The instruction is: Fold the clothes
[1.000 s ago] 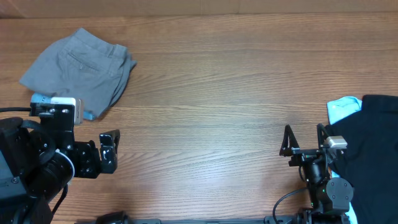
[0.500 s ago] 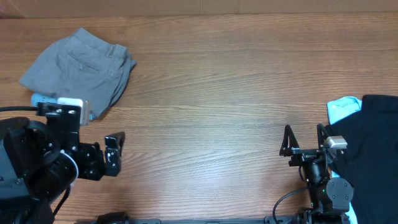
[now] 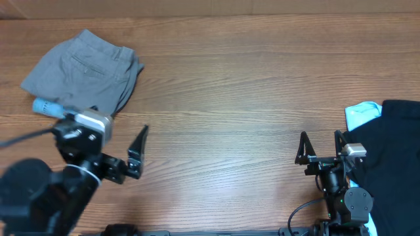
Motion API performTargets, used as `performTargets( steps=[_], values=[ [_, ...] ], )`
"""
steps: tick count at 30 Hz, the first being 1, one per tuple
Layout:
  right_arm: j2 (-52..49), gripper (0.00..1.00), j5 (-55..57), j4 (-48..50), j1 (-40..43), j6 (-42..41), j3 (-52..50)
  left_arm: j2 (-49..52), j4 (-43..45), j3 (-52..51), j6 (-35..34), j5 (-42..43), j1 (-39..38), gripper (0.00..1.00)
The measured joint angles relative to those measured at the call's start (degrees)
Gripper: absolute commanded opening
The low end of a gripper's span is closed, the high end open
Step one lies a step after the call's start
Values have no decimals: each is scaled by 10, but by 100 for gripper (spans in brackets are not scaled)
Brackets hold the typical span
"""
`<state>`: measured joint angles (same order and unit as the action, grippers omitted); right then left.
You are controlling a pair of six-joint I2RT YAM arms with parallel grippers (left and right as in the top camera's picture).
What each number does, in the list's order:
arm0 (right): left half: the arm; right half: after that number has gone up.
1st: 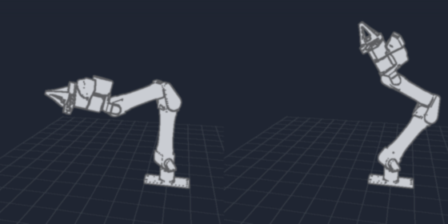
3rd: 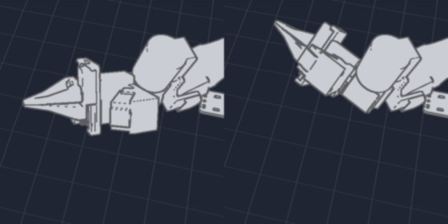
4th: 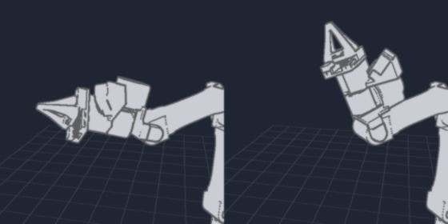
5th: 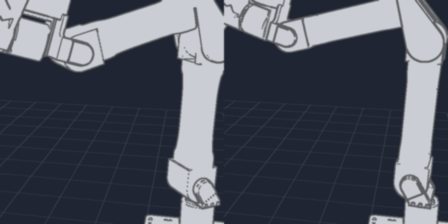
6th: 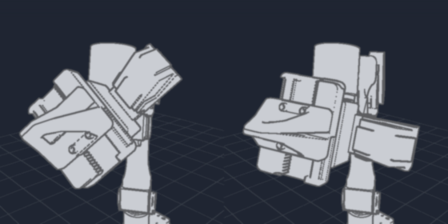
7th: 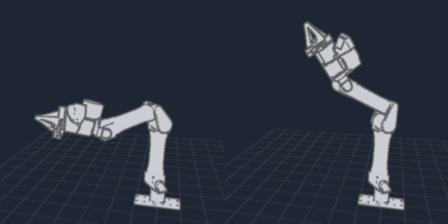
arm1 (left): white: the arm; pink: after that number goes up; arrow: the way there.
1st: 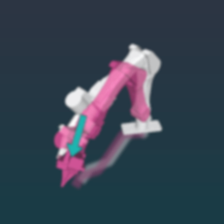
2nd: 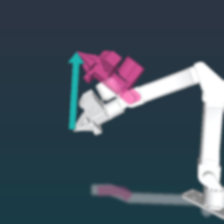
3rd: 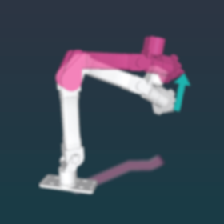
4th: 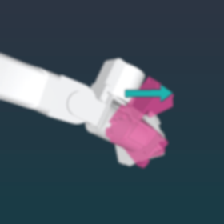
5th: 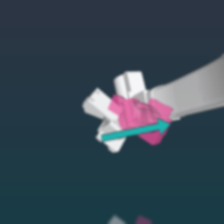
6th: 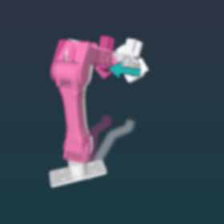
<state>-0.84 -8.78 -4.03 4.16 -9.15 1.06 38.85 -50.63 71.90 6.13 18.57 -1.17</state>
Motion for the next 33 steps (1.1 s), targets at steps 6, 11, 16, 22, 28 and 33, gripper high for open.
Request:
performTargets(
  steps=[6, 11, 16, 22, 28, 33],
  values=[
    [0, 100, 0, 0, 0, 0, 0, -120, 145, -230, -2, 23, 0, 100],
    [0, 100, 0, 0, 0, 0, 0, -228, 231, -391, -22, 33, 0, 100],
    [0, 100, 0, 0, 0, 0, 0, -322, 284, -496, -36, 36, 0, 100],
    [0, 100, 0, 0, 0, 0, 0, -377, 340, -577, -43, 35, -9, 100],
    [0, 100, 0, 0, 0, 0, 0, -379, 426, -653, -45, 29, -16, 100],
    [0, 100, 0, 0, 0, 0, 0, -380, 476, -713, -45, 22, -16, 100]
  ],
)
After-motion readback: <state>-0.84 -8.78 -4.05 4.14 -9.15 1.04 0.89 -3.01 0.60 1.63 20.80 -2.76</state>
